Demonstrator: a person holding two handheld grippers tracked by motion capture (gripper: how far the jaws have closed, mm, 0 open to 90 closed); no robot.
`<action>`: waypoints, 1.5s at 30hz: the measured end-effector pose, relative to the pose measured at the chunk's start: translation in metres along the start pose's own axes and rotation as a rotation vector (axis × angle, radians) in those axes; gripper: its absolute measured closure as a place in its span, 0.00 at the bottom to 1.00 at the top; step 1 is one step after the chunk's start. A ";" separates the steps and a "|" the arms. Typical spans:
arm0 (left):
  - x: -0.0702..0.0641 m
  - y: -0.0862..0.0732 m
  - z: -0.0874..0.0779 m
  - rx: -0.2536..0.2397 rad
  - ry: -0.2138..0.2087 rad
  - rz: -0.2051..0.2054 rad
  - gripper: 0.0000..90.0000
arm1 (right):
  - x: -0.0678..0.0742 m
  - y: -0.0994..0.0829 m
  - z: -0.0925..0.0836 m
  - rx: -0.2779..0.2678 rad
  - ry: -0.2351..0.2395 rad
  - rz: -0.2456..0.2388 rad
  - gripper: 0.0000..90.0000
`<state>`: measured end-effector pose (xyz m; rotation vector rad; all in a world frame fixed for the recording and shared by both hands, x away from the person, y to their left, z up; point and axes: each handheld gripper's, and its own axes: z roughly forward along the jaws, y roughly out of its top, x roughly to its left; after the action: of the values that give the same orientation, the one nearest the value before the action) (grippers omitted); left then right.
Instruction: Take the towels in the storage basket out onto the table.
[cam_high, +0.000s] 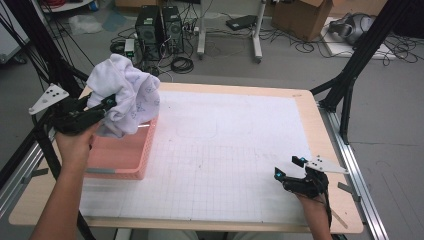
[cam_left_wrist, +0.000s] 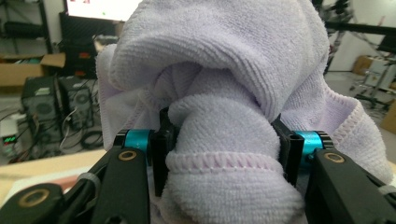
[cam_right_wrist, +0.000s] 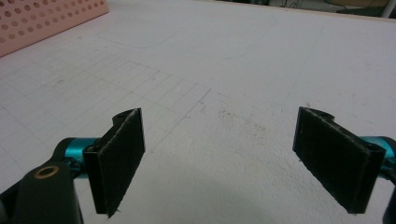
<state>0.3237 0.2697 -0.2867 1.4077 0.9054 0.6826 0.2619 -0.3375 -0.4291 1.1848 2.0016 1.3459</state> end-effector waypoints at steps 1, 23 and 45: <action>-0.002 0.001 0.001 -0.007 -0.012 0.004 0.59 | 0.000 0.000 0.000 0.000 -0.001 -0.001 0.17; -0.070 0.002 0.035 -0.069 -0.344 0.093 0.59 | 0.000 0.001 -0.002 -0.003 0.001 -0.011 0.17; -0.154 -0.048 0.113 0.052 -0.521 0.084 0.58 | -0.001 0.001 -0.003 -0.003 -0.001 -0.006 0.17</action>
<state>0.3349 0.0762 -0.3215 1.5756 0.4564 0.3256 0.2609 -0.3397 -0.4271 1.1778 2.0004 1.3444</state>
